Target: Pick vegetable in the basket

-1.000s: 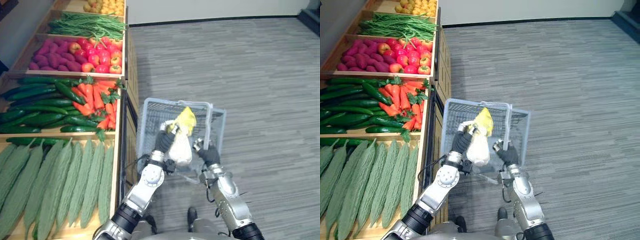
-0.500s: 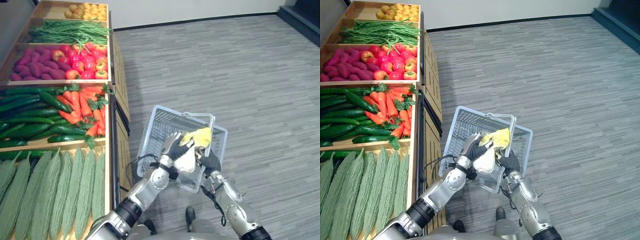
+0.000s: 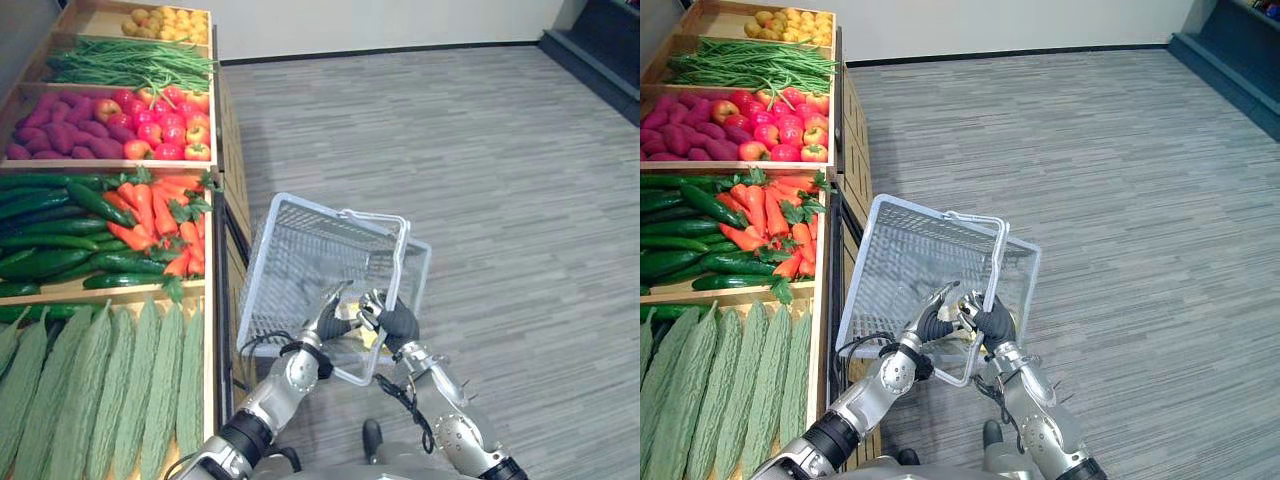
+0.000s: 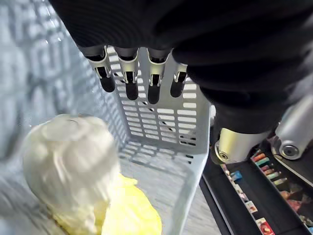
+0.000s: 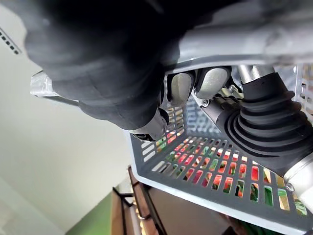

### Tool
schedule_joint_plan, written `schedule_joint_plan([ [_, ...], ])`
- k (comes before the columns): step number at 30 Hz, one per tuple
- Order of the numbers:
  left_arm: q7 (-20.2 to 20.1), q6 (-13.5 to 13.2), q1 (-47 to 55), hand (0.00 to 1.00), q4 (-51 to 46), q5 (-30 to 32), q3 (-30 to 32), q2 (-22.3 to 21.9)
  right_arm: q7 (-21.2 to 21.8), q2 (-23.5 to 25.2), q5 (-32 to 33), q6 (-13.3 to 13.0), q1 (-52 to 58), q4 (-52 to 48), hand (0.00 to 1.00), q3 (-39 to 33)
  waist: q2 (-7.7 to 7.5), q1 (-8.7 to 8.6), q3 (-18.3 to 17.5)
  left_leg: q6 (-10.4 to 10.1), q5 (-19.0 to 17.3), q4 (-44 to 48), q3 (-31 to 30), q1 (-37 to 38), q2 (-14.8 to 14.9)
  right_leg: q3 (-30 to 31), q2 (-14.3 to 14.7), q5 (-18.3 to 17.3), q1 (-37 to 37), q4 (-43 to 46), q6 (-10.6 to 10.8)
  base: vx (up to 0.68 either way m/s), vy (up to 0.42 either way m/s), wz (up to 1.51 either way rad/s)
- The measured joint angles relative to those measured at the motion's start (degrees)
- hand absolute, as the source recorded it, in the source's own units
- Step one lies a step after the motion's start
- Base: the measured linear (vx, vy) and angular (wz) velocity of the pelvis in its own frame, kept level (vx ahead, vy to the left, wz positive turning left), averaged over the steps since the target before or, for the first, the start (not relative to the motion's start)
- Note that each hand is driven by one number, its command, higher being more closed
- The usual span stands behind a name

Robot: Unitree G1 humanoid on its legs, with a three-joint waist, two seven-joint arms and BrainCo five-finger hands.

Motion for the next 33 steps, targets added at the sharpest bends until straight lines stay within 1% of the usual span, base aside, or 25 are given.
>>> schedule_joint_plan([
  [2, -0.1, 0.0, 1.2, 0.0, -3.0, -1.0, 0.4, 0.0, 0.0, 0.3, -0.1, 0.0, 0.9, 0.0, 1.0, -0.6, 0.01, -0.05, 0.0, 0.0, 0.0, -0.1, 0.1, 0.1, 0.0, 0.2, 0.1, 0.0, 0.0, 0.0, 0.0, -0.02, -0.001, -0.05],
  [3, 0.0, -0.2, 2.4, 0.0, -6.2, -1.6, 1.2, -0.2, 0.0, 0.8, -0.2, 0.0, 1.7, 0.0, 1.0, -1.7, 0.01, -0.05, 0.0, 0.0, 0.0, -0.1, 0.1, 0.1, 0.0, 0.2, 0.1, 0.0, 0.0, 0.0, 0.0, 0.0, 0.0, 0.0],
  [5, -0.1, -0.8, 3.6, 0.0, -10.8, -3.4, 1.9, -0.3, -0.1, 1.8, -2.4, 0.0, 3.2, 0.0, 1.0, -4.2, 0.05, 0.04, 0.0, 0.0, 0.0, -0.1, 0.0, 0.1, 0.0, 0.1, 0.1, 0.0, 0.1, 0.0, 0.0, 0.0, 0.0, 0.0],
  [7, -0.2, -2.1, 4.6, 0.0, -14.3, -5.0, 1.7, -0.3, -0.2, 2.5, -4.1, 0.0, 3.6, 0.3, 1.0, -6.1, 0.1, 0.06, -0.1, 0.0, 0.0, -0.1, -0.1, 0.1, 0.0, -0.1, 0.0, 0.1, 0.1, 0.0, 0.2, -0.01, 0.005, 0.02],
  [8, -1.0, -3.5, 4.9, 0.0, -16.3, -6.6, 1.5, -0.3, -0.4, 3.0, -5.5, 0.0, 3.7, 0.3, 1.0, -7.4, 0.12, 0.12, -0.1, 0.0, 0.0, -0.1, -0.2, 0.1, -0.1, -0.3, -0.1, 0.1, 0.2, 0.0, 0.2, -0.02, 0.01, 0.05],
  [12, -1.4, -5.3, 5.0, 0.0, -17.9, -8.3, 0.9, -1.0, -1.4, 3.8, -7.8, -0.2, 4.4, 0.9, 1.0, -10.5, 0.28, 0.1, -0.2, 0.1, 0.1, -0.1, -0.6, 0.1, -0.2, -0.7, -0.2, 0.1, 0.4, 0.0, 0.4, -0.02, 0.005, 0.06],
  [15, -1.4, -5.3, 5.6, 0.0, -20.0, -8.9, 1.3, -1.0, -2.4, 3.9, -8.9, -0.4, 5.4, 3.1, 1.0, -13.3, 1.01, 0.09, -1.0, 0.1, 0.3, -0.4, -0.9, 0.0, -0.3, -1.6, -0.3, -0.1, 0.3, 0.0, 1.3, -0.01, -0.006, 0.07],
  [18, -1.3, -6.1, 8.1, 0.0, -26.3, -10.9, 2.4, -1.1, -3.1, 4.0, -11.0, -0.4, 7.1, 5.6, 1.0, -16.8, 2.04, 0.15, -1.9, 0.2, 0.9, -1.6, -1.4, 0.2, -0.8, -2.2, -0.6, -0.3, 0.3, 0.0, 1.6, 0.0, 0.0, 0.09],
  [20, -1.2, -7.8, 11.4, 0.0, -30.5, -14.0, 5.7, -1.2, -4.5, 4.6, -13.8, -0.4, 7.5, 8.0, 1.0, -19.5, 2.31, 0.19, -2.0, 0.1, 1.0, -1.9, -1.2, 0.5, -0.8, -2.1, -0.6, -0.3, 0.3, 0.0, 1.7, -0.01, 0.002, -0.02],
  [21, -1.2, -7.9, 12.1, 0.0, -31.1, -14.7, 6.7, -1.2, -4.8, 4.8, -14.3, -0.4, 7.8, 8.3, 1.0, -20.1, 2.31, 0.24, -2.0, 0.1, 1.0, -1.9, -1.2, 0.5, -0.8, -2.1, -0.5, -0.3, 0.3, 0.0, 1.7, 0.0, 0.0, 0.0],
  [22, -1.1, -8.3, 13.8, 0.0, -32.0, -15.9, 9.1, -1.4, -5.1, 5.1, -15.6, -0.4, 8.1, 9.0, 1.0, -21.5, 2.3, 0.22, -2.0, 0.1, 1.0, -1.9, -1.1, 0.5, -0.8, -2.1, -0.5, -0.2, 0.3, 0.0, 1.8, -0.03, 0.001, -0.04],
  [26, -0.5, -8.5, 19.3, 0.0, -32.9, -20.4, 16.3, -1.5, -5.5, 5.2, -20.5, -0.4, 8.5, 11.7, 1.0, -26.2, 2.29, 0.59, -2.0, 0.1, 0.9, -2.0, -0.3, 0.5, -0.7, -1.5, -0.5, 0.0, -0.1, 0.0, 2.2, -0.04, 0.002, -0.11],
  [27, -0.1, -8.5, 20.9, 0.0, -32.9, -22.1, 18.3, -1.6, -5.7, 5.2, -22.4, -0.4, 8.5, 12.6, 1.0, -27.6, 2.29, 0.98, -2.0, -0.1, 0.7, -2.0, 0.1, 0.6, -0.7, -1.1, -0.2, -0.1, -0.2, 0.0, 2.3, -0.04, -0.011, -0.16],
  [30, 0.2, -8.6, 23.7, 0.0, -32.9, -24.0, 22.9, -2.1, -6.2, 5.0, -25.6, -0.4, 8.5, 14.8, 1.0, -29.9, 2.29, 1.81, -2.0, -0.3, 0.1, -1.4, 1.2, 0.5, -0.3, -0.5, 0.1, -0.3, -0.5, -0.1, 2.5, -0.05, -0.023, -0.18],
  [33, 0.2, -8.6, 25.2, 0.0, -32.9, -24.4, 24.8, -2.3, -6.5, 5.0, -27.4, -0.4, 8.5, 15.8, 1.0, -30.1, 2.29, 1.94, -2.0, -0.4, -1.0, 0.7, 1.3, -0.2, 0.1, -0.6, 0.2, -0.6, -0.5, 0.0, 3.1, -0.03, -0.014, -0.06],
])
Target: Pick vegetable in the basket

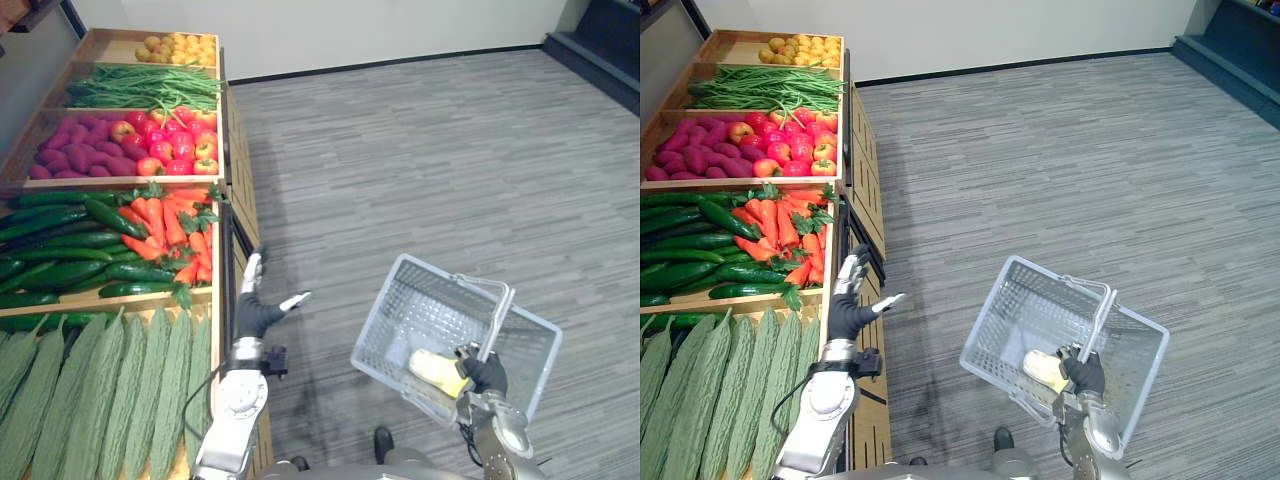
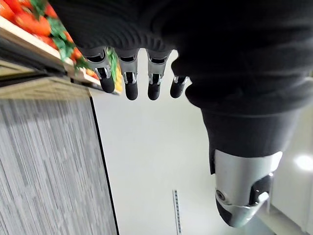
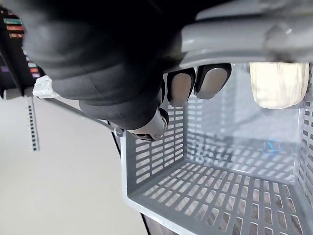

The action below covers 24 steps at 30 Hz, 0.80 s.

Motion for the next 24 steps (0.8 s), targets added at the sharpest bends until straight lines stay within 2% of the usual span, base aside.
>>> schedule_joint_plan([
  [2, -0.2, -0.2, 0.1, 0.0, 0.0, -0.1, 0.6, -0.9, -0.1, 0.0, -1.7, 0.0, -0.4, 1.1, 1.0, -1.1, 0.23, 0.0, -0.1, -0.1, -2.6, 4.6, -0.3, -2.6, 1.0, -0.7, -0.1, -2.1, -2.1, 3.3, 0.6, -0.05, 0.022, 0.02],
  [5, -0.2, -0.2, 0.5, 0.0, -0.6, 0.0, 1.4, -2.1, -0.4, 0.1, -3.1, 0.0, -1.2, 3.8, 1.0, -1.5, -0.27, -0.08, 0.2, 0.1, -6.8, 10.4, -1.4, -4.0, 2.1, -3.6, -0.8, -7.8, -5.9, 13.6, 1.0, -0.04, 0.032, 0.09],
  [6, 0.0, -0.2, 1.1, 0.0, -1.5, 0.1, 1.6, -1.9, -0.4, 0.2, -4.2, 0.0, -1.8, 4.8, 1.0, -1.5, -0.59, -0.15, 0.4, 0.7, -8.2, 11.6, -1.7, -3.6, 2.1, -7.5, -2.3, -9.6, -7.6, 19.2, 1.4, -0.02, 0.015, 0.03],
  [7, 0.1, -0.2, 1.1, 0.0, -1.8, 0.1, 1.4, -2.1, -0.4, 0.2, -4.5, 0.0, -2.3, 5.6, 1.0, -1.5, -0.04, -0.11, 0.9, 1.8, -8.6, 11.7, -2.0, -2.6, 2.6, -10.3, -3.2, -9.9, -9.2, 23.7, 1.0, -0.02, 0.011, 0.07],
  [8, 0.5, -0.2, 1.0, 0.0, -2.6, 0.1, 1.4, -1.9, -0.4, 0.2, -4.9, 0.0, -3.1, 6.9, 1.0, -1.4, 1.01, -0.21, 1.5, 1.9, -9.1, 11.6, -2.3, -1.5, 3.3, -14.0, -4.5, -11.5, -10.9, 27.9, -1.2, -0.01, 0.017, 0.04],
  [9, 0.9, -0.3, 0.9, 0.0, -3.0, 0.1, 1.4, -1.9, -0.5, 0.2, -5.1, 0.1, -3.5, 7.3, 1.0, -1.4, 1.19, -0.3, 1.5, 1.8, -9.3, 11.5, -2.4, -1.1, 3.5, -14.7, -5.0, -12.2, -11.9, 28.4, -1.9, 0.03, -0.012, 0.1],
  [11, 1.7, -1.2, -0.9, 0.0, -3.7, 0.1, 1.0, -1.9, -1.1, 0.3, -5.3, 0.2, -4.7, 7.6, 1.0, -1.3, 2.36, -0.21, 1.9, 0.5, -10.6, 11.8, -3.6, -0.9, 4.9, -14.2, -6.1, -11.9, -16.5, 26.4, -2.0, 0.18, -0.139, 0.23],
  [13, 2.7, -1.4, -3.4, 0.0, -3.7, 0.1, 0.9, -2.0, -1.2, 0.2, -5.3, 0.2, -6.2, 7.5, 1.0, -1.4, 2.75, -0.5, 3.3, -1.2, -12.0, 12.5, -5.6, 0.3, 6.0, -11.2, -5.9, -10.2, -18.7, 23.6, -0.7, 0.28, -0.228, 0.41],
  [15, 3.8, -1.4, -5.7, 0.0, -3.6, 0.2, 0.2, -1.8, -1.2, 0.2, -5.6, 0.2, -6.5, 7.3, 1.0, -1.2, 2.31, -0.6, 3.6, -4.1, -14.1, 13.2, -7.6, 1.8, 6.5, -7.3, -6.1, -7.5, -19.2, 20.0, 0.5, 0.31, -0.275, 0.55],
  [16, 3.9, -1.6, -6.1, 0.0, -2.9, 0.4, -0.6, -1.8, -1.3, -0.7, -5.8, 0.3, -6.5, 7.3, 1.0, -0.6, 3.4, -1.02, 3.7, -5.7, -15.4, 13.3, -9.2, 3.3, 8.3, -7.2, -4.9, -2.8, -19.0, 23.3, 1.0, 0.42, -0.318, 0.48],
  [17, 3.8, -1.5, -5.4, 0.0, -2.2, 0.6, -1.3, -2.9, -1.3, -2.2, -5.9, 0.3, -6.7, 7.2, 1.0, 0.1, 6.26, -0.63, 2.7, -6.2, -13.6, 14.6, -10.8, 3.7, 10.7, -8.7, -2.7, -6.7, -19.5, 26.7, -0.9, 0.57, -0.35, 0.3],
  [18, 3.7, -1.6, -5.4, 0.0, -2.2, 0.6, -1.4, -3.2, -1.3, -2.6, -5.9, 0.3, -7.4, 7.2, 1.0, 0.6, 7.13, -0.4, 2.4, -5.6, -12.2, 17.5, -12.1, 2.5, 11.4, -9.4, -2.1, -7.9, -19.6, 28.1, -1.3, 0.61, -0.338, 0.03],
  [19, 3.8, -1.6, -5.6, 0.0, -2.1, 0.6, -1.3, -3.9, -1.3, -3.0, -6.0, 0.3, -8.8, 7.2, 1.0, 1.9, 6.86, 0.02, 2.7, -4.1, -7.3, 26.7, -13.7, -2.2, 12.4, -9.7, -1.6, -9.9, -18.8, 29.3, -2.6, 0.63, -0.375, 0.12],
  [20, 3.6, -1.6, -5.9, 0.0, -1.3, 0.4, -1.5, -4.5, -1.4, -3.4, -6.0, 0.3, -9.7, 7.1, 1.0, 2.3, 6.87, 0.3, 3.9, -1.5, -1.0, 39.0, -14.0, -7.9, 15.0, -11.5, -0.5, -10.9, -14.7, 26.9, -3.5, 0.62, -0.385, 0.28],
  [21, 3.6, -1.6, -6.5, 0.0, -0.1, 0.0, -2.2, -4.6, -1.5, -3.4, -6.0, 0.4, -9.9, 7.1, 1.0, 2.6, 7.38, 0.74, 4.8, -1.5, -1.1, 47.2, -13.6, -10.7, 16.5, -12.8, 0.8, -10.9, -9.7, 23.6, -4.0, 0.52, -0.283, 0.41],
  [22, 3.6, -1.6, -6.6, 0.0, 0.2, 0.0, -2.7, -4.6, -2.3, -3.6, -5.9, 0.4, -9.7, 7.1, 1.0, 2.7, 6.97, 1.36, 5.2, -1.1, -1.4, 52.1, -12.9, -12.5, 16.5, -13.8, 1.3, -10.8, -4.9, 20.1, -4.2, 0.42, -0.188, 0.36],
  [24, 3.7, -1.8, -6.1, 0.0, -0.1, 0.0, -2.4, -4.5, -2.9, -3.9, -5.8, 0.1, -9.7, 5.6, 1.0, 2.2, 5.85, 1.96, 5.6, -0.8, -2.7, 52.7, -9.0, -16.2, 13.1, -16.0, 1.2, -10.8, 2.9, 13.6, -4.3, 0.47, -0.17, 0.38],
])
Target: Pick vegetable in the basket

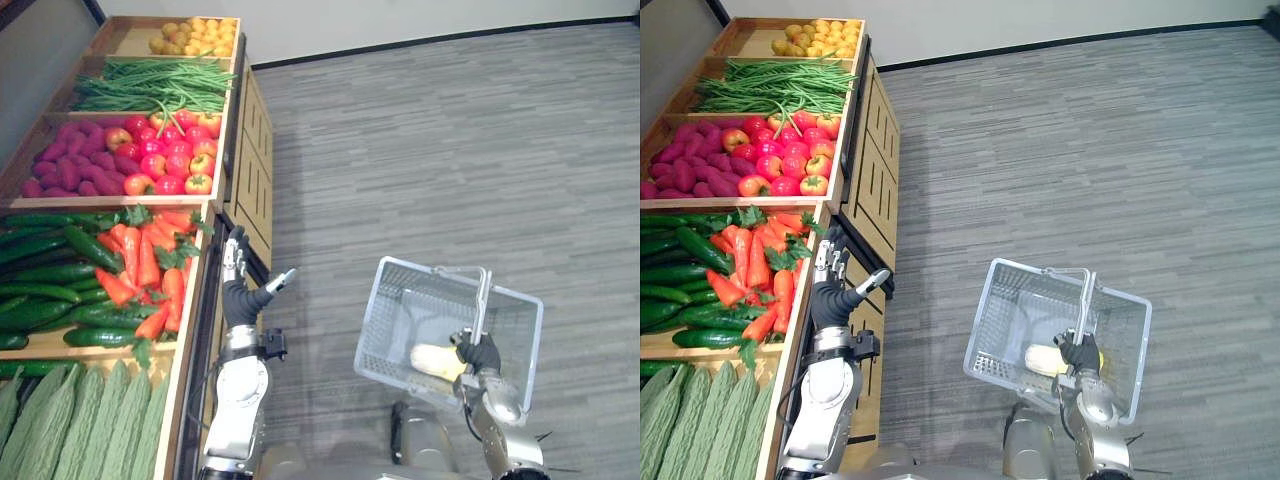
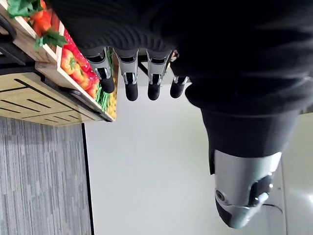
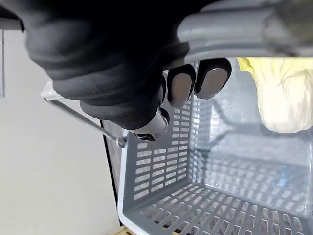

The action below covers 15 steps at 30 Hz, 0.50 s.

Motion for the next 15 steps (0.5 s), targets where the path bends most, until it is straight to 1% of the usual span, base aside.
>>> schedule_joint_plan([
  [1, 0.0, 0.0, 0.1, 0.0, -0.1, 0.0, 0.2, 0.0, -0.1, -0.1, 0.0, -0.2, 0.0, -0.9, 1.0, -0.5, 0.08, 0.18, 0.0, -0.3, -0.5, -2.0, 1.6, -1.2, -0.8, -0.6, 0.0, 0.0, 1.3, -1.5, 0.0, 0.52, -0.144, 0.41],
  [2, 0.1, 0.0, 0.0, 0.0, -0.2, 0.0, 0.5, 0.0, -0.2, -0.2, 0.0, -1.1, -0.2, -1.4, 1.0, -1.2, 0.16, 0.57, -0.1, -0.4, -1.0, -7.3, 5.6, -3.2, -2.0, -1.9, 0.0, 0.0, 3.4, -4.0, 0.0, 0.4, -0.059, 0.44],
  [3, 0.1, 0.0, 0.0, 0.0, -0.4, 0.0, 0.6, 0.0, -0.6, -0.1, 0.1, -1.6, -0.1, -1.4, 1.0, -2.3, 0.15, 0.89, -0.1, -0.4, -0.9, -14.2, 11.0, -4.3, -2.8, -3.8, 0.1, -0.2, 5.3, -5.5, 0.3, 0.39, -0.047, 0.52],
  [4, 0.2, 0.0, 0.0, 0.0, -0.5, 0.0, 0.7, 0.0, -0.7, -0.1, 0.1, -1.8, 0.1, -1.4, 1.0, -2.9, 0.16, 0.89, -0.1, -0.3, -0.4, -18.3, 13.8, -4.4, -3.3, -4.8, 0.1, -0.5, 6.2, -5.8, 0.9, 0.4, -0.032, 0.74],
  [5, 0.3, 0.0, 0.3, 0.0, -0.9, 0.1, 0.7, 0.0, -0.9, -0.1, 0.4, -2.0, 0.8, -1.5, 1.0, -4.0, 0.88, 0.81, -0.5, 1.9, 5.8, -27.5, 21.0, -3.9, -4.2, -6.8, 0.9, -1.8, 7.8, -5.4, 2.8, 0.33, -0.02, 0.77],
  [6, 0.5, 0.0, 0.6, 0.0, -1.4, 0.2, 0.7, 0.2, -0.9, -0.3, 0.5, -2.0, 1.4, -1.3, 1.0, -4.6, 1.04, 0.63, -0.8, 7.0, 5.5, -29.5, 24.9, -3.2, -4.2, -7.8, 1.1, -3.0, 8.8, -5.0, 3.6, 0.43, -0.012, 1.3],
  [7, 1.1, 0.0, 0.6, 0.0, -2.2, 0.5, 1.4, 1.2, -1.0, 1.1, 0.6, -1.9, 2.1, -0.9, 1.0, -6.0, -0.55, -0.09, -1.4, 11.2, 3.0, -31.8, 29.1, -0.7, -5.8, -9.6, 0.2, -5.2, 9.9, -3.4, 4.2, 0.43, -0.018, 1.35],
  [8, 1.2, 0.1, 0.9, 0.0, -3.0, 0.6, 2.2, 1.4, -1.0, 1.6, 0.6, -1.9, 2.0, -0.9, 1.0, -6.8, -1.16, -0.22, -1.3, 13.5, 1.3, -33.2, 30.6, 0.2, -6.9, -10.8, -0.2, -5.9, 10.1, -1.8, 5.1, 0.42, -0.009, 1.48],
  [9, 1.2, 0.1, 1.3, 0.0, -3.4, 0.6, 3.0, 1.7, -1.0, 2.0, 0.6, -1.7, 2.1, -0.8, 1.0, -7.7, -1.48, -0.15, -1.2, 14.2, -0.3, -35.0, 30.1, 1.2, -8.3, -11.1, -0.4, -6.0, 10.6, -0.4, 5.1, 0.5, 0.019, 1.26],
  [10, 1.2, 0.3, 2.0, 0.0, -3.7, 0.6, 4.1, 2.0, -1.0, 2.7, 0.4, -0.9, 2.1, -0.3, 1.0, -8.4, -2.17, -0.11, -1.1, 14.0, -0.7, -37.2, 28.5, 3.4, -10.4, -11.0, -1.7, -6.0, 10.5, 4.9, 5.2, 0.42, 0.035, 1.24],
  [11, 1.2, 0.5, 4.0, 0.0, -4.3, 0.5, 4.6, 2.0, -1.0, 2.9, 0.3, -0.4, 2.2, 1.0, 1.0, -8.3, -2.38, 0.14, -1.1, 13.2, -1.7, -39.7, 25.8, 6.7, -12.2, -10.8, -4.2, -6.1, 8.9, 14.4, 5.4, 0.48, 0.01, 1.06],
  [12, 1.4, 0.5, 4.9, 0.0, -4.7, 0.5, 4.8, 1.8, -1.0, 3.0, 0.2, -0.3, 2.3, 1.8, 1.0, -8.3, -2.55, 0.0, -1.2, 12.3, -2.2, -40.4, 24.4, 8.2, -12.9, -10.7, -5.6, -6.8, 8.3, 19.0, 5.4, 0.38, -0.057, 1.07],
  [13, 1.6, 0.4, 6.1, 0.0, -5.0, 0.5, 4.8, 1.9, -1.0, 2.9, -0.2, 0.0, 2.7, 2.4, 1.0, -8.4, -2.8, -0.39, -1.1, 11.4, -2.8, -41.6, 21.5, 10.9, -14.5, -10.6, -8.6, -8.1, 5.6, 28.9, 3.8, 0.44, -0.123, 1.16],
  [14, 1.7, 0.5, 6.6, 0.0, -5.0, 0.5, 4.7, 1.9, -1.0, 2.9, -0.6, 0.0, 3.1, 2.4, 1.0, -8.5, -3.35, -0.94, -0.9, 10.7, -3.2, -42.1, 18.6, 12.5, -15.5, -8.7, -10.9, -9.6, 1.0, 37.7, 0.8, 0.36, -0.139, 1.34],
  [15, 2.0, 0.6, 6.8, 0.0, -5.0, 0.6, 4.5, 1.9, -0.9, 2.9, -0.7, 0.0, 3.4, 2.4, 1.0, -8.6, -3.3, -1.33, -0.9, 10.3, -3.4, -42.3, 16.5, 13.4, -15.8, -5.9, -11.0, -10.3, -2.6, 41.1, -0.1, 0.33, -0.191, 1.52],
])
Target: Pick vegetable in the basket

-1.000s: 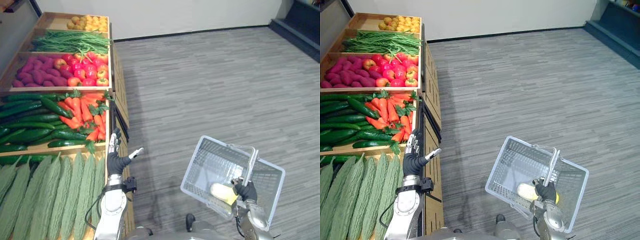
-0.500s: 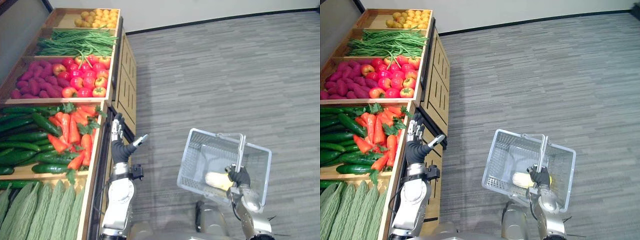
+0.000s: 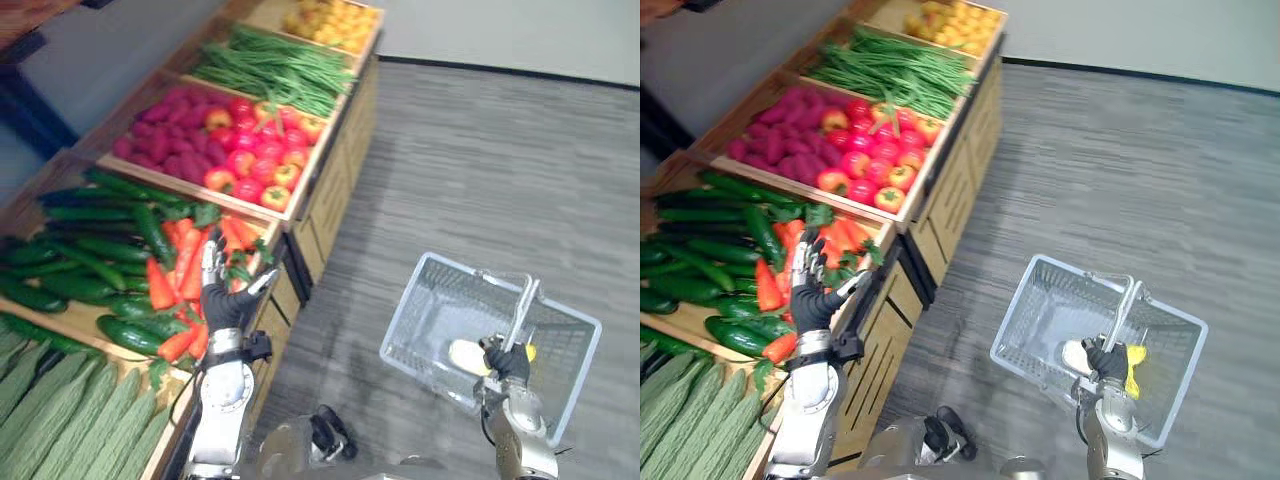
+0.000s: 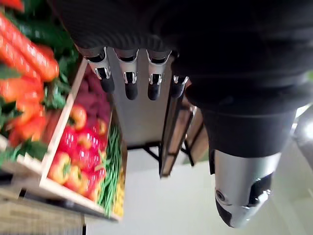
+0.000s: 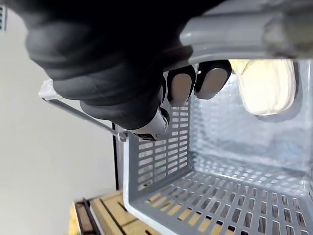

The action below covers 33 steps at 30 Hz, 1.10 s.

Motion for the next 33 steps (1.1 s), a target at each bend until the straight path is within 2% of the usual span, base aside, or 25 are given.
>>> schedule_joint_plan([
  [3, 0.3, 0.1, -0.2, 0.0, 0.0, 1.0, -1.3, -0.3, 0.1, 0.5, 0.1, 0.0, 1.5, -0.1, 1.0, -0.1, 0.07, -1.85, -0.6, -2.4, 0.7, -0.3, -8.1, 1.8, 0.4, 10.3, 3.2, -0.3, -8.1, -5.0, 0.3, 0.31, -0.274, 1.5],
  [5, 0.5, 0.1, -1.5, 0.0, -0.1, 1.7, -2.9, -0.5, 0.1, 3.4, 0.4, -0.1, 4.0, -1.3, 1.0, -0.5, -1.46, -1.73, -0.8, -6.1, 0.1, 0.7, -15.5, 1.7, 1.9, 24.5, 8.5, 0.2, -13.0, -15.7, 1.1, 0.29, -0.388, 1.54],
  [6, 0.7, 0.1, -2.1, 0.0, -0.1, 1.7, -3.2, -0.5, 0.1, 4.3, 0.9, -0.2, 4.7, -1.7, 1.0, -0.8, -2.01, -1.72, -0.9, -7.2, -0.3, 1.5, -17.6, 1.2, 2.3, 28.9, 10.0, 1.0, -12.9, -19.0, 2.3, 0.25, -0.458, 1.8],
  [7, 1.0, 0.1, -2.4, 0.0, -1.0, 2.0, -3.9, -0.3, 0.0, 5.7, 1.9, -0.2, 6.4, -2.3, 1.0, -0.7, -4.17, -1.8, -1.8, -10.4, -2.0, 4.5, -21.8, -0.8, 2.0, 36.2, 11.0, 4.5, -12.0, -27.9, 4.3, 0.26, -0.502, 1.82],
  [8, 1.7, 0.4, -2.5, 0.0, -0.8, 2.4, -4.9, -0.5, -0.5, 5.7, 2.7, -0.4, 8.0, -2.5, 1.0, -0.9, -4.65, -1.39, -1.8, -12.5, -3.7, 7.0, -25.7, -1.8, 3.0, 33.6, 11.4, 7.4, -11.7, -26.4, 6.8, 0.26, -0.494, 1.61],
  [10, 1.5, 0.6, -1.7, 0.0, -1.3, 2.6, -7.0, -1.7, -1.0, 5.3, 3.0, -0.6, 10.2, -3.3, 1.0, -1.2, -2.72, 0.64, -3.4, -13.3, -3.2, 7.1, -26.1, -2.6, 5.7, 29.3, 12.3, 6.3, -11.3, -26.3, 4.7, 0.27, -0.41, 1.09],
  [11, 1.4, 0.5, -1.8, 0.0, -2.1, 2.7, -7.6, -2.4, -1.1, 5.1, 3.6, -0.9, 10.3, -3.5, 1.0, -1.8, -1.74, 0.65, -3.7, -14.7, -2.2, 6.4, -26.5, -3.0, 7.1, 25.7, 12.4, 5.9, -10.6, -26.5, 4.0, 0.26, -0.399, 1.41],
  [13, 1.5, 0.4, -1.9, 0.0, -2.7, 2.7, -7.6, -3.4, -1.2, 4.4, 4.5, -1.0, 10.4, -3.4, 1.0, -1.9, -0.92, 0.95, -3.7, -15.2, -0.6, 4.5, -26.2, -3.5, 8.9, 20.9, 12.5, 6.0, -9.0, -27.3, 3.8, 0.15, -0.283, 1.27],
  [15, 1.5, 0.4, -1.7, 0.0, -2.7, 2.7, -7.5, -3.4, -1.2, 4.4, 4.6, -1.4, 11.4, -3.4, 1.0, -2.0, -1.24, 1.06, -3.5, -13.5, 1.6, 3.8, -23.1, -4.3, 11.1, 15.3, 11.8, 6.3, -5.8, -29.4, 3.3, 0.08, -0.204, 1.2],
  [16, 1.5, 0.4, -1.7, 0.0, -2.7, 2.6, -7.4, -3.4, -1.2, 4.4, 4.7, -1.6, 11.8, -3.4, 1.0, -2.1, -1.31, 1.32, -3.5, -12.9, 2.0, 3.8, -20.9, -4.4, 11.8, 14.4, 11.6, 6.4, -5.3, -29.5, 3.1, 0.05, -0.112, 1.06],
  [20, 1.4, 0.4, -1.7, 0.0, -2.8, 2.7, -6.7, -3.2, -1.4, 5.6, 5.2, -2.0, 13.5, -3.0, 1.0, -4.9, -2.73, 1.83, -3.2, -8.6, 3.4, 4.1, -4.1, -4.4, 14.2, 9.6, 8.3, 6.4, -1.6, -32.8, 2.9, -0.01, 0.022, 0.76],
  [22, 1.3, 0.4, -1.7, 0.0, -2.7, 2.7, -6.6, -2.6, -1.3, 5.8, 5.2, -2.1, 13.1, -0.4, 1.0, -5.6, -3.46, 2.0, -3.2, -8.9, 3.5, 3.1, -2.4, -4.4, 14.1, 9.3, 7.8, 6.7, -0.6, -35.0, 2.9, -0.04, 0.09, 0.49],
  [23, 0.7, 0.4, -1.8, 0.0, -2.4, 2.7, -6.6, -1.6, -1.1, 5.8, 5.1, -2.1, 12.5, 1.9, 1.0, -5.6, -3.84, 1.81, -3.6, -11.0, 4.8, 1.5, -3.4, -4.4, 13.2, 9.4, 7.9, 7.4, 0.0, -36.5, 3.1, -0.04, 0.074, 0.46],
  [24, 0.2, 0.4, -1.8, 0.0, -2.3, 2.7, -6.5, -1.0, -1.1, 6.0, 5.1, -2.1, 12.1, 3.1, 1.0, -5.6, -4.03, 1.6, -3.8, -11.9, 5.4, 0.6, -4.0, -4.4, 12.6, 9.5, 7.8, 7.8, 0.2, -37.1, 3.1, -0.04, 0.068, 0.38],
  [25, -0.1, 0.4, -2.1, 0.0, -1.2, 2.8, -6.4, 0.2, -1.0, 6.3, 5.1, -2.1, 11.5, 5.2, 1.0, -5.3, -5.05, 1.42, -4.1, -12.4, 6.6, -1.1, -4.1, -4.4, 11.7, 10.4, 7.7, 8.5, 0.3, -38.5, 3.0, -0.02, 0.062, 0.27],
  [26, -0.9, 0.5, -2.7, 0.0, 1.0, 2.9, -6.0, 1.2, -1.0, 6.4, 5.0, -2.0, 10.8, 7.1, 1.0, -5.4, -5.82, 1.33, -4.6, -12.4, 8.0, -3.2, -4.4, -4.3, 10.6, 11.2, 7.7, 9.4, 0.3, -40.1, 3.0, -0.02, 0.064, 0.22],
  [29, -2.1, 1.7, -6.2, 0.0, 7.9, 5.4, -4.5, 3.7, 0.2, 5.9, 5.0, -2.1, 9.5, 8.3, 1.0, -5.2, -6.73, 0.42, -5.0, -12.5, 11.5, -8.3, -4.6, -3.2, 8.4, 12.9, 7.2, 11.1, 0.8, -43.0, 3.1, -0.01, 0.053, 0.18],
  [33, -2.1, 2.9, -10.9, 0.0, 12.4, 10.2, -4.2, 7.7, 1.4, 5.1, 4.5, -2.0, 7.9, 10.3, 1.0, -4.4, -6.97, -0.31, -5.0, -12.8, 14.2, -13.7, -3.8, -0.5, 7.0, 14.4, 7.1, 11.9, 1.3, -44.7, 3.4, -0.02, 0.02, -0.08],
])
